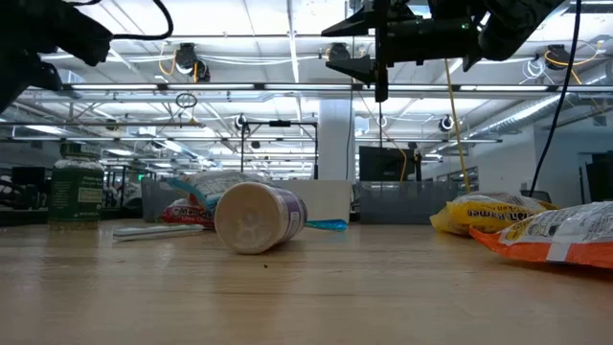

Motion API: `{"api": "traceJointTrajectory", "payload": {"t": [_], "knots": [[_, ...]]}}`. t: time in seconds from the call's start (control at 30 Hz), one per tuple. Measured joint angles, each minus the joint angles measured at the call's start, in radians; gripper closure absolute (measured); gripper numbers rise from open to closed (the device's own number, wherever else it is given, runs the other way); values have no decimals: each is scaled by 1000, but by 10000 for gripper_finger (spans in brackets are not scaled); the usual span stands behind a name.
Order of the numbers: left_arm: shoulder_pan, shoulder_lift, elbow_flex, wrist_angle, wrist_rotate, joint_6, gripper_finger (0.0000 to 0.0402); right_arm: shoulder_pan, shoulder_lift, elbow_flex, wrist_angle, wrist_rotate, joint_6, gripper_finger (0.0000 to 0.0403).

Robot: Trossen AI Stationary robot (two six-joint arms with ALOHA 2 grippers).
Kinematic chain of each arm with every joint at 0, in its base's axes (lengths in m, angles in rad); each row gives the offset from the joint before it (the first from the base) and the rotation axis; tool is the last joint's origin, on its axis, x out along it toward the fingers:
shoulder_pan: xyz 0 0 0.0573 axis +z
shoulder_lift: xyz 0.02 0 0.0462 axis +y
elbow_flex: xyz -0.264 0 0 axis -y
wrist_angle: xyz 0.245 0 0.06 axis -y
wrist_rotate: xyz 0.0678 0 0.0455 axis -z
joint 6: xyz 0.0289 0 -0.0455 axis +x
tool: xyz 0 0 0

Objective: Pick & Place Food Item
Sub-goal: Put the blue baby spoon into the left black bin

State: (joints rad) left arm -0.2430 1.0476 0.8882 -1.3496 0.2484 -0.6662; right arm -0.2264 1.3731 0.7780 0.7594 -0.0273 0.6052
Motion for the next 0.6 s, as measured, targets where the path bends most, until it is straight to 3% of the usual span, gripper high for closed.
{"api": "traceJointTrajectory", "payload": {"t": [0.47, 0.6], "knots": [[-431, 103, -3, 241, -392, -154, 215, 0, 0, 0, -44, 0, 1, 170], [-522, 141, -31, 258, -428, -213, 215, 0, 0, 0, -47, -8, 3, 172]]}}
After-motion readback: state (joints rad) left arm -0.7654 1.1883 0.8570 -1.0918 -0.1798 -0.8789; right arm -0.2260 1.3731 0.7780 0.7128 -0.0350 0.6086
